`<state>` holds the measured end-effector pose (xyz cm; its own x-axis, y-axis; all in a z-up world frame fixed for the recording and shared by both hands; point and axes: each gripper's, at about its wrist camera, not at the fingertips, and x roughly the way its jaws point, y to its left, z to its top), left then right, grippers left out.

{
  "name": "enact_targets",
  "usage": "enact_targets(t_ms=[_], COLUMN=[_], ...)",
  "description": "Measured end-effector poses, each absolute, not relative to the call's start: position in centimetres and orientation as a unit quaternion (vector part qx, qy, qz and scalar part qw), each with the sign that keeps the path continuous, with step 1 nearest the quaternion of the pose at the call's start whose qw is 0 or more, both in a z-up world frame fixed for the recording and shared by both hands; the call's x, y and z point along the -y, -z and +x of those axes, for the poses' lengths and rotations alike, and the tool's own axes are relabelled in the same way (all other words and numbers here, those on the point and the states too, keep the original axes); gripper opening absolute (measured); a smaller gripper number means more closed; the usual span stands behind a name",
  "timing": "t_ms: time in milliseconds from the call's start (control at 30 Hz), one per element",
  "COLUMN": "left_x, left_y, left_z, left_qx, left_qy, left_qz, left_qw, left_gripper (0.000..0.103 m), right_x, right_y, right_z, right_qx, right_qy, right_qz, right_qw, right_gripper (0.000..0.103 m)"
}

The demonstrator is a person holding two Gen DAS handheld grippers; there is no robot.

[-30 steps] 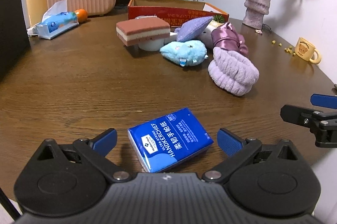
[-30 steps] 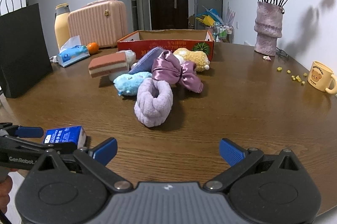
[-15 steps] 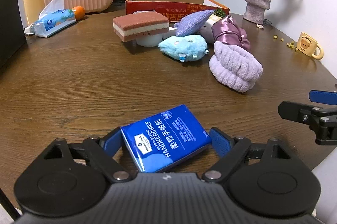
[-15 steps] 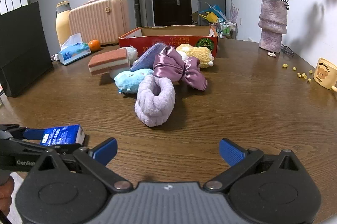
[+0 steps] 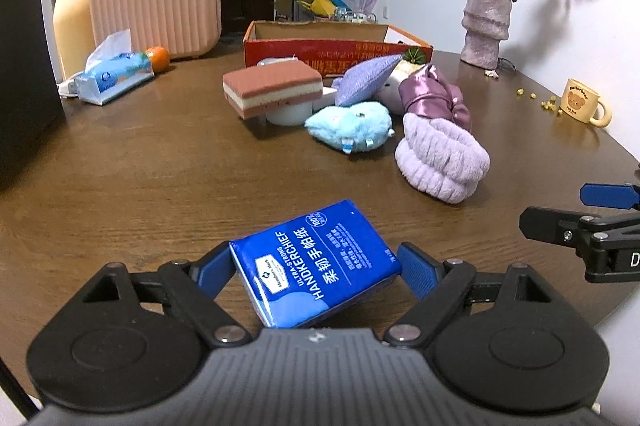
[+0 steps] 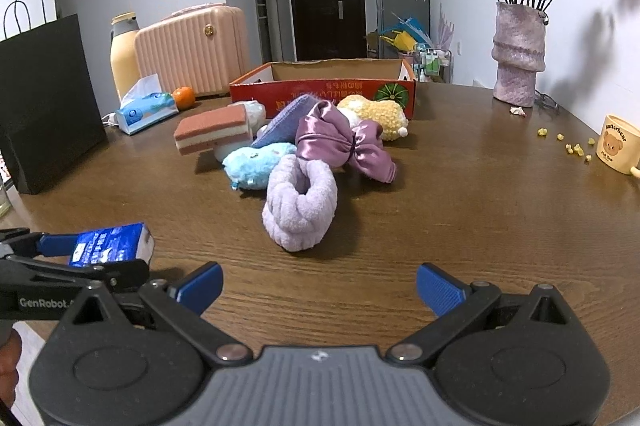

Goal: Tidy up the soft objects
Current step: 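Grasp the lavender fuzzy hair band with the right tool while left holds the pack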

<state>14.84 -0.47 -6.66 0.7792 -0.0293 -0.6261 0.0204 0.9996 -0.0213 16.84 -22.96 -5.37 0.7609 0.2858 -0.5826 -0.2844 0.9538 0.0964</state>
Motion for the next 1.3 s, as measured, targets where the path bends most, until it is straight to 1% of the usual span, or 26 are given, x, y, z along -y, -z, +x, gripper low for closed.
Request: enact_targets(t_ms=[667,1300], left_x=[-0.5,-2.6], left_y=[4.3,3.9], left_z=[14.3,17.7], left_qx=[-0.289,-0.286], left_qy=[-0.003,-0.011], left_qz=[-0.004,-0.010], left_qw=[0.957,0.958], left_gripper=[0.088,0.088], right_x=[21.9,19.5], right_y=[3.8,3.9], right_z=[17.2,21.3], right_qx=[-0.290,-0.307], right_qy=[-0.162,-0.166], right_qz=[-0.005,-0.018], right_qw=[0.943,0.937], right_gripper=[0.103,0.103])
